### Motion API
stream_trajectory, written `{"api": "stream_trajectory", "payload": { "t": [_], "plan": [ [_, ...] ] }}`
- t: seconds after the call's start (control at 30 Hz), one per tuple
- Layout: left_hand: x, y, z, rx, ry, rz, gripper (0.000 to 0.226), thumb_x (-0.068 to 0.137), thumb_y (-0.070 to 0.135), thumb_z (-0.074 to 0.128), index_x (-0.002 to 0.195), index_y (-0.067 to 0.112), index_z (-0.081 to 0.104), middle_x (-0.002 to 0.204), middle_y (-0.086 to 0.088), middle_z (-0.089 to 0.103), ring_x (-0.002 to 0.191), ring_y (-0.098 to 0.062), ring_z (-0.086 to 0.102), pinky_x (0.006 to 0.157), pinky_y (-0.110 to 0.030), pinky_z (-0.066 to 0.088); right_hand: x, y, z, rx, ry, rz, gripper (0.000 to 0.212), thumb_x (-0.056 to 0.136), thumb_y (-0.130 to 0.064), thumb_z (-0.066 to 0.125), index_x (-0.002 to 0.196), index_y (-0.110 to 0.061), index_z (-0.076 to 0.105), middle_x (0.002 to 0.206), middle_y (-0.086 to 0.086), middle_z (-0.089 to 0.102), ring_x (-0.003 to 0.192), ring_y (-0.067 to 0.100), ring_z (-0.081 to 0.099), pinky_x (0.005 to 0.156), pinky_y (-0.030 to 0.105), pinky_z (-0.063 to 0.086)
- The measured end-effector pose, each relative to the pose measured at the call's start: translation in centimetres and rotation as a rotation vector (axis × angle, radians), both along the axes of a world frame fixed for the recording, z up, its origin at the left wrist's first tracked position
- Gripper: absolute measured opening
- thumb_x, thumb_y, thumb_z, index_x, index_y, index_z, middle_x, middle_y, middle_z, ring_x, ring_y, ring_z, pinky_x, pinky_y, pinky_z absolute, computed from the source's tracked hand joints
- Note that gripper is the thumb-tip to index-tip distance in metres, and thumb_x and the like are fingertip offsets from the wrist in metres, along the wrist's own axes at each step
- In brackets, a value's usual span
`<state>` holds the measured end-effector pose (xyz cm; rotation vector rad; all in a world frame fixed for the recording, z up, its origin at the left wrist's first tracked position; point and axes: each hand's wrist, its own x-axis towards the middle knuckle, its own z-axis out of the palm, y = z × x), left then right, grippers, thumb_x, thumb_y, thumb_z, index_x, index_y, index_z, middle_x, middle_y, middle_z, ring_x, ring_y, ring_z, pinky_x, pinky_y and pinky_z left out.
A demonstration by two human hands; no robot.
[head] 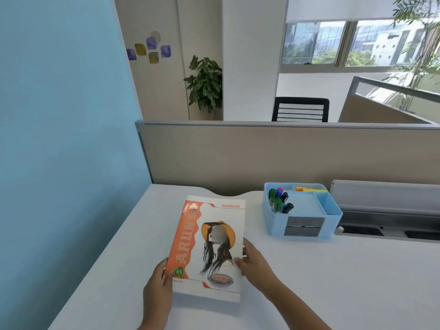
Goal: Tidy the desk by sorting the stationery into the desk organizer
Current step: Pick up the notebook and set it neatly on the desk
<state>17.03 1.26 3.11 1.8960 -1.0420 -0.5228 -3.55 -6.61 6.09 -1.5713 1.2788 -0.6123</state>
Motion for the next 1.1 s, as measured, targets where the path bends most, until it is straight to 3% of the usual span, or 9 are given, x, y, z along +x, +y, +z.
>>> {"api": "stream_trajectory", "payload": {
  "t": [0.13,0.27,0.43,0.53,0.77,0.83,0.9,1.0,1.1],
  "plan": [
    [5.8,-1.8,-1.1,0.004,-0.089,0.006,0.031,0.093,0.007,0.048,0.124,0.005,0.055,0.114,-0.014,0.064,0.103,-0.035,0.058,0.087,-0.037,0.043,5.9,-2.5,-1.9,0.034,-0.066,-0.003,0.046,0.089,-0.01,0.049,0.128,-0.034,0.044,0.108,0.004,0.066,0.092,0.02,0.067,0.081,0.039,0.057],
    [10.8,-4.4,-3.5,0.025,-0.249,-0.016,0.031,0.092,0.003,0.049,0.122,0.001,0.056,0.109,-0.017,0.064,0.102,-0.034,0.056,0.084,-0.037,0.041,10.2,-4.2,-3.5,-0.022,0.018,0.016,0.043,0.088,-0.013,0.051,0.127,-0.032,0.046,0.1,-0.001,0.067,0.075,0.005,0.058,0.07,0.015,0.046],
    [14.3,-8.1,-4.9,0.035,-0.431,0.003,0.028,0.086,-0.003,0.055,0.113,-0.003,0.062,0.082,-0.024,0.056,0.079,-0.041,0.053,0.069,-0.039,0.039,13.1,-7.4,-4.6,-0.087,0.106,-0.019,0.039,0.087,-0.022,0.056,0.124,-0.029,0.049,0.081,0.002,0.064,0.075,0.018,0.058,0.068,0.024,0.045],
    [15.2,-9.4,-5.6,0.017,-0.496,0.031,0.026,0.082,-0.004,0.061,0.108,-0.006,0.065,0.089,-0.028,0.055,0.081,-0.045,0.052,0.071,-0.047,0.044,13.8,-8.6,-4.8,-0.097,0.119,-0.063,0.029,0.088,-0.026,0.056,0.117,-0.023,0.053,0.071,0.003,0.062,0.074,0.024,0.066,0.075,0.034,0.056],
    [15.0,-9.1,-6.0,-0.004,-0.5,0.039,0.029,0.084,-0.001,0.061,0.112,-0.008,0.062,0.095,-0.029,0.056,0.083,-0.046,0.05,0.075,-0.051,0.044,13.6,-9.2,-4.8,-0.079,0.329,-0.089,0.057,0.091,-0.054,0.041,0.137,-0.021,0.043,0.094,0.003,0.063,0.077,0.018,0.054,0.089,0.035,0.052],
    [14.8,-8.3,-6.1,0.017,-0.498,0.036,0.038,0.083,-0.001,0.061,0.12,-0.008,0.056,0.104,-0.03,0.055,0.091,-0.047,0.051,0.081,-0.054,0.043,12.8,-8.6,-4.4,-0.057,0.374,-0.081,0.059,0.091,-0.055,0.039,0.14,-0.023,0.037,0.099,0.006,0.066,0.074,0.022,0.06,0.082,0.033,0.054],
    [14.2,-7.0,-6.6,-0.013,-0.579,0.045,0.043,0.083,0.006,0.062,0.123,-0.007,0.052,0.113,-0.029,0.053,0.1,-0.047,0.051,0.084,-0.056,0.043,11.5,-7.3,-3.8,0.008,0.291,-0.1,0.06,0.092,-0.052,0.04,0.143,-0.022,0.03,0.082,0.003,0.064,0.058,0.017,0.06,0.066,0.025,0.053],
    [12.0,-4.4,-6.3,-0.193,-0.864,-0.104,0.047,0.096,0.033,0.03,0.127,0.002,0.047,0.124,-0.02,0.048,0.107,-0.041,0.047,0.093,-0.049,0.038,9.3,-4.6,-3.6,0.047,0.141,-0.122,0.052,0.093,-0.043,0.045,0.14,-0.023,0.035,0.067,0.0,0.06,0.047,0.008,0.054,0.057,0.018,0.049],
    [6.9,-2.3,-6.0,-0.303,-0.878,-0.344,0.048,0.097,0.035,0.014,0.13,0.015,0.042,0.133,-0.007,0.042,0.117,-0.029,0.044,0.103,-0.035,0.027,6.9,-1.3,-3.9,0.03,0.068,-0.095,0.04,0.093,-0.031,0.051,0.131,-0.022,0.046,0.064,-0.002,0.059,0.045,0.006,0.053,0.06,0.017,0.049]
  ]
}}
